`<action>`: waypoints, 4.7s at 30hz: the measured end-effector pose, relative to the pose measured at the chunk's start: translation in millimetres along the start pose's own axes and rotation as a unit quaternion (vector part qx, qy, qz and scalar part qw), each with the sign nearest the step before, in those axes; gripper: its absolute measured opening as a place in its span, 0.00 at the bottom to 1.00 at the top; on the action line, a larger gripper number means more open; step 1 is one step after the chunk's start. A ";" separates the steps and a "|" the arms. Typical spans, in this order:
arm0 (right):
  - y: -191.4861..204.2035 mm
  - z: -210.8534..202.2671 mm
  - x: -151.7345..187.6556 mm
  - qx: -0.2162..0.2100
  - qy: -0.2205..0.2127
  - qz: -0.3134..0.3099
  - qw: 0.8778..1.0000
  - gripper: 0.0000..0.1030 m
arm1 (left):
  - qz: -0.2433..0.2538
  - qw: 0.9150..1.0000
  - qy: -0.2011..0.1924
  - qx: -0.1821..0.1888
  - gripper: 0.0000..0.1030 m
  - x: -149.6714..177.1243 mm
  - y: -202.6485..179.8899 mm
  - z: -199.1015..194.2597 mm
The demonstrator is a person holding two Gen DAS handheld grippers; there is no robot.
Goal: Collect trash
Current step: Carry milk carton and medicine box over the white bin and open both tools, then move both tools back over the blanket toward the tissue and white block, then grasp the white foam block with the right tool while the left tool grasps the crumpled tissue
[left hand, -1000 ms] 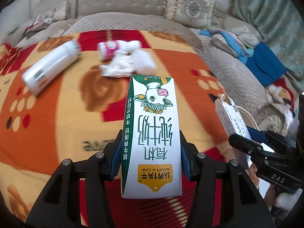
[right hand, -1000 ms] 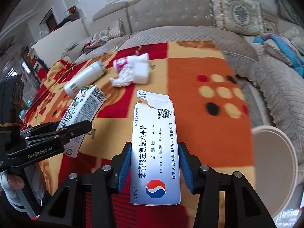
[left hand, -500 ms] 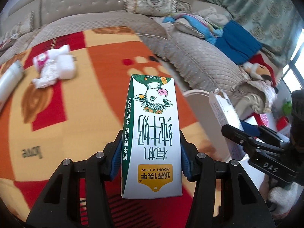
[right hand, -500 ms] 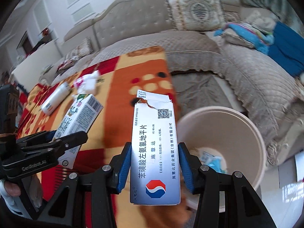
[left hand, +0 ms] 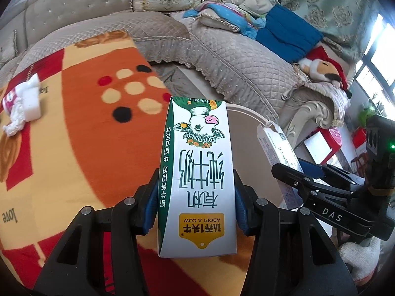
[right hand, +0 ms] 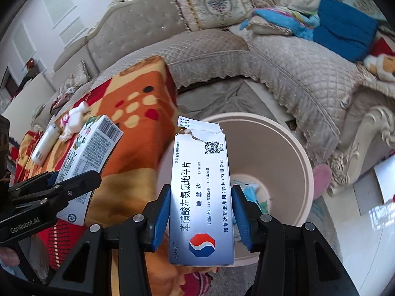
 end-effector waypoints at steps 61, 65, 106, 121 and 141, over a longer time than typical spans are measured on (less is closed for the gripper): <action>-31.9 14.5 -2.0 -0.002 0.027 0.061 0.998 0.54 | 0.002 1.000 0.013 0.024 0.59 -6.0 -13.2 17.5; -19.6 17.6 -2.8 -0.007 0.032 0.050 0.998 0.54 | -0.002 1.000 0.004 0.009 0.59 -4.7 -5.0 11.3; 236.8 90.5 -70.0 -0.101 0.069 -0.135 0.983 0.61 | -0.215 0.969 -0.048 -0.112 0.59 54.6 271.6 -82.5; 331.0 183.8 -144.7 -0.112 0.103 -0.152 0.977 0.60 | -0.241 0.963 -0.053 -0.106 0.59 22.4 325.0 -71.6; 279.3 131.2 -148.4 -0.124 0.055 -0.178 0.975 0.35 | -0.261 0.954 -0.053 -0.135 0.64 -54.8 338.0 -7.8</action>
Point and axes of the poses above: each gripper's, at about its wrist camera, not at the fingertips, and z roughly the way its jaws point, y to its left, x to its underside, the point moved 5 cm from there along z, roughly the way its jaws point, and after that the axes turned 7 degrees about y, right-handed, at the moved point
